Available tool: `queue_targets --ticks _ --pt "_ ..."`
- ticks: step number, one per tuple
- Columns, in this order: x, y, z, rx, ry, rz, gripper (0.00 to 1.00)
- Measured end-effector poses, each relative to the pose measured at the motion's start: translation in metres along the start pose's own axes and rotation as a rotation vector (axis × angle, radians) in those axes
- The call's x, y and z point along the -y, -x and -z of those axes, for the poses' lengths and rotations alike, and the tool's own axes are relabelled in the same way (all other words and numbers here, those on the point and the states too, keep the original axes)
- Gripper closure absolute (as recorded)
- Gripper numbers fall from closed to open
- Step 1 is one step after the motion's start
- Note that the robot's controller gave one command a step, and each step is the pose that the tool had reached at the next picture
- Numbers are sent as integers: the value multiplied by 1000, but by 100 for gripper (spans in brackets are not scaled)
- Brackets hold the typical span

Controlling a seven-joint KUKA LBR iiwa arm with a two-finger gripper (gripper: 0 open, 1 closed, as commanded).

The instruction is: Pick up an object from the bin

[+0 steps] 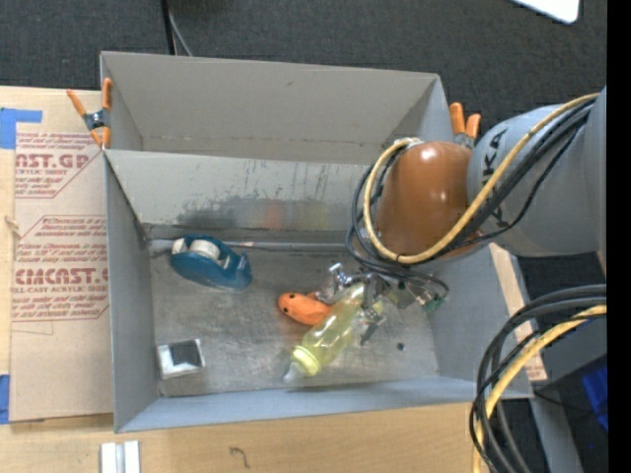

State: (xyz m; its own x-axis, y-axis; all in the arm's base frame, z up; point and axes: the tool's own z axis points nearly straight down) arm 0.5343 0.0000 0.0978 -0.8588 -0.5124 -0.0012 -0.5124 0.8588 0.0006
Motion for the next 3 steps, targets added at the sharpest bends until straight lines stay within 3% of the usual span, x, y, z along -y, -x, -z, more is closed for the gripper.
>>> queue_targets --ticks 3 --pt "0 0 36 -2 1 0 100"
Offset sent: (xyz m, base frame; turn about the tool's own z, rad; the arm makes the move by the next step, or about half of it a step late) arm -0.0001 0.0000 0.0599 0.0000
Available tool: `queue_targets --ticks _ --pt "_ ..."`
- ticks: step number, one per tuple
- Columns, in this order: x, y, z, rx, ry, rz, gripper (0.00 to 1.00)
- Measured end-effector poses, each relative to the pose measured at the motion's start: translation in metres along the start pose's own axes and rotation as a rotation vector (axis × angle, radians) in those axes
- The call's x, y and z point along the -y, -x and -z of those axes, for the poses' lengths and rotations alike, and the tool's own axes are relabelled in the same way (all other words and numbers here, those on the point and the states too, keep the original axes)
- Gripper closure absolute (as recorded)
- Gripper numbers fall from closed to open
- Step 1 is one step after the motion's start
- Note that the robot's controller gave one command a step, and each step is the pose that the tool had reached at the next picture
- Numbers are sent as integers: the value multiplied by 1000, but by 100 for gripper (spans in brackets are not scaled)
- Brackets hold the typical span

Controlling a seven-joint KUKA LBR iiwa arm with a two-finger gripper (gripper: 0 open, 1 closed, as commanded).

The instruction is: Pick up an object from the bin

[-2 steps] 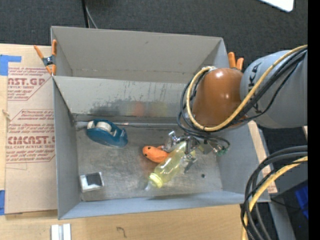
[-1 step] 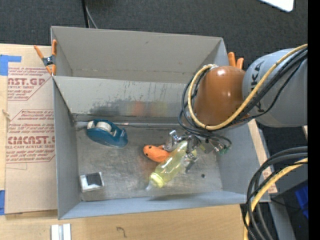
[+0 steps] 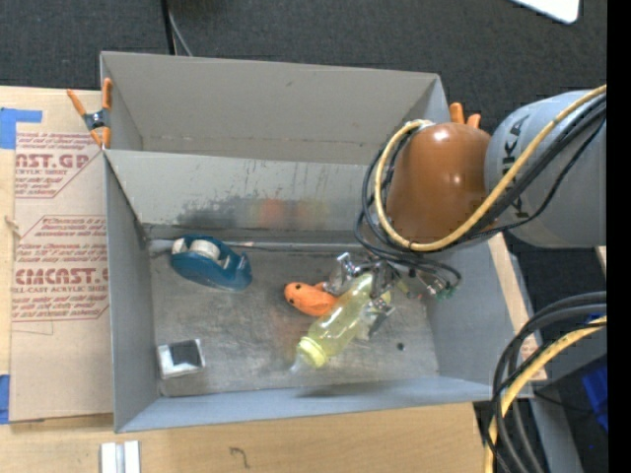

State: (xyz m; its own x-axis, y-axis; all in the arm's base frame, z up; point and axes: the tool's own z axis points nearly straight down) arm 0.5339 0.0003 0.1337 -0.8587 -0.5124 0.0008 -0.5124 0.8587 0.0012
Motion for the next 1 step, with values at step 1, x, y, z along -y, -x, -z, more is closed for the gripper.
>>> queue_targets --ticks 1 --pt "0 0 14 0 0 0 100"
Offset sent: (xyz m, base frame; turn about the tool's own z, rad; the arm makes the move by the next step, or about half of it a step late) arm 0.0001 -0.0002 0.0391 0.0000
